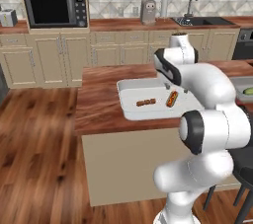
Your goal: Place the cold items (mushroom and cucumber) from the fridge in one tupperware on the dining counter. Place the warm items (kebab skewer and hot dog) in the stove area in another tupperware.
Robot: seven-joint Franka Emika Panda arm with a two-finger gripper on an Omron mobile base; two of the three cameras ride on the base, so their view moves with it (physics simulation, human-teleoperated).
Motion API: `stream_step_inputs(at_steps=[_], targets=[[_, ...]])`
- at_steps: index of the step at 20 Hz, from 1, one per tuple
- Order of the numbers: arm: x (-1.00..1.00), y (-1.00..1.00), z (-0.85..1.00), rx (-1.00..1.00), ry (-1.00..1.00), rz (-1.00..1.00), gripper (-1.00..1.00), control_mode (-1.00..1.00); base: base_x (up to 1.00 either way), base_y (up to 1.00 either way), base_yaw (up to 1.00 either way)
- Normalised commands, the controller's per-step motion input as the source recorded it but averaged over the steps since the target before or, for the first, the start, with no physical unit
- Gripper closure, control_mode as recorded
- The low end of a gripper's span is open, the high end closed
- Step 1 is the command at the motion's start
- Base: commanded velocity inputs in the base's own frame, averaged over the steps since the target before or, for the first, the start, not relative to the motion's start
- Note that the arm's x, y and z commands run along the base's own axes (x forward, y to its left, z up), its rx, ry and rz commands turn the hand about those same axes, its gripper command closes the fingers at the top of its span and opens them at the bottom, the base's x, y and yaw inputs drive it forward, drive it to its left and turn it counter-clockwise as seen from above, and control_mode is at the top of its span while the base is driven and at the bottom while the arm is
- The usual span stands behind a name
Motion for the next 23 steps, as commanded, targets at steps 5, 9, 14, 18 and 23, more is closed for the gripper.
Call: stream_step_inputs(at_steps=[5, 9, 14, 18, 23], targets=[[-1.00, 0.57, 0.39, -0.14, 0.00, 0.19, -1.00, -1.00, 0.00, 0.00, 0.00], [-1.00, 0.11, -0.28, 0.02, -0.05, 0.32, -1.00, -1.00, 0.00, 0.00, 0.00], [-1.00, 0.00, -0.35, 0.09, -0.16, 0.40, -1.00, -1.00, 0.00, 0.00, 0.00], [-0.91, 0.12, -0.24, 0.07, -0.11, 0.47, -1.00, -1.00, 0.00, 0.00, 0.00], [-0.50, 0.39, 0.06, 0.00, 0.00, 0.21, -1.00, -1.00, 0.00, 0.00, 0.00]])
